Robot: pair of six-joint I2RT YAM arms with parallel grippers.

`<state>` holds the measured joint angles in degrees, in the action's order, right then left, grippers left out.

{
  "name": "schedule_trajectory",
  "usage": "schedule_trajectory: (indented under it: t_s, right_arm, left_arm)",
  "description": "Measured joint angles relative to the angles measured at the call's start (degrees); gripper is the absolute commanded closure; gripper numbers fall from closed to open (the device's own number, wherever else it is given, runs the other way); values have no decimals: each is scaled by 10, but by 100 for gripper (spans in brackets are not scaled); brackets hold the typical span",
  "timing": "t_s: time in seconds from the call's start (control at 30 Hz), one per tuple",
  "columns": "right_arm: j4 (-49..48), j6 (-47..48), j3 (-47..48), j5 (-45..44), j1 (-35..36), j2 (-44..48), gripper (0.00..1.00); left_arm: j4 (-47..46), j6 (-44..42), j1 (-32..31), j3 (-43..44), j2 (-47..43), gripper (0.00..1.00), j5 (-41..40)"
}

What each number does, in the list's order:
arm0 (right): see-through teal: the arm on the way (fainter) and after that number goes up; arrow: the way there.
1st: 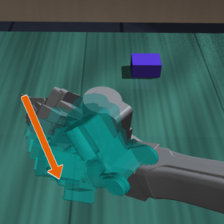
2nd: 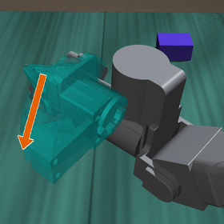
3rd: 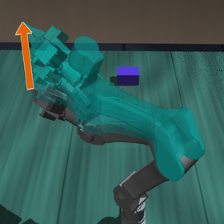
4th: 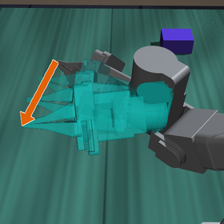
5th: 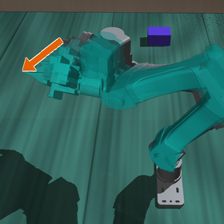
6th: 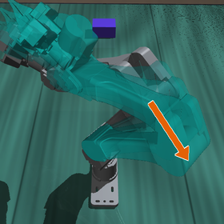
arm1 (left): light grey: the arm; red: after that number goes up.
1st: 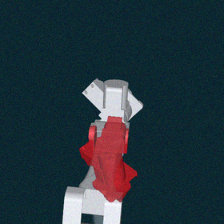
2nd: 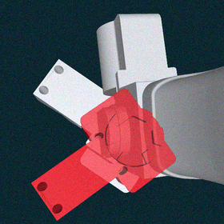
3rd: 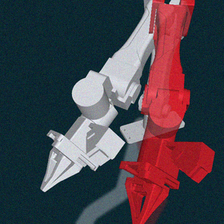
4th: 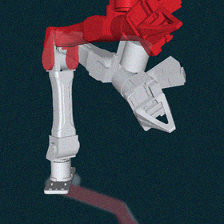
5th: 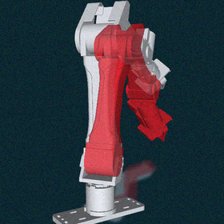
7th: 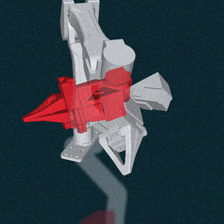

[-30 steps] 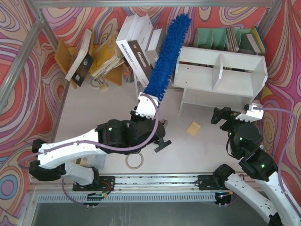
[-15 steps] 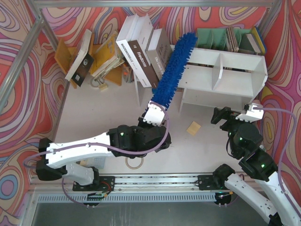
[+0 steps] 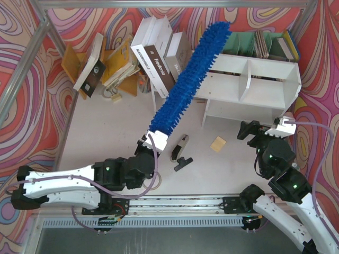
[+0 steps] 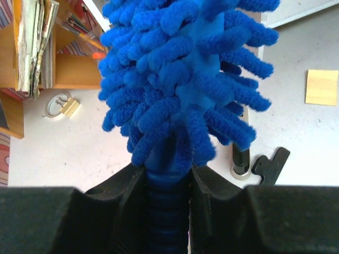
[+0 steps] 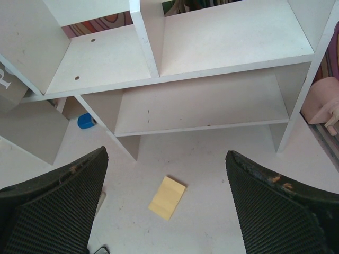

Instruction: Dust the bookshelf with a duster

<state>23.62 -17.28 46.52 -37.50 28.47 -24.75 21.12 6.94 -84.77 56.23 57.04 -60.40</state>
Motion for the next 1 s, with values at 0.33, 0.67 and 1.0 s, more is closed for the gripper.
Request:
schedule_trajectory:
  t_s: [0.33,0.67,1.0]
  right_arm:
    - [-2,4,-2,-1,0,0,18]
    - [-2,4,-2,-3,0,0,19]
    - [-2,4,-3,-11,0,-1,18]
  left_arm:
    - [-202,-309,22,-94,-61,100,18]
    - [-123,-438,135,1,-109,100,167]
    - [31,-515,315,106,-33,100,369]
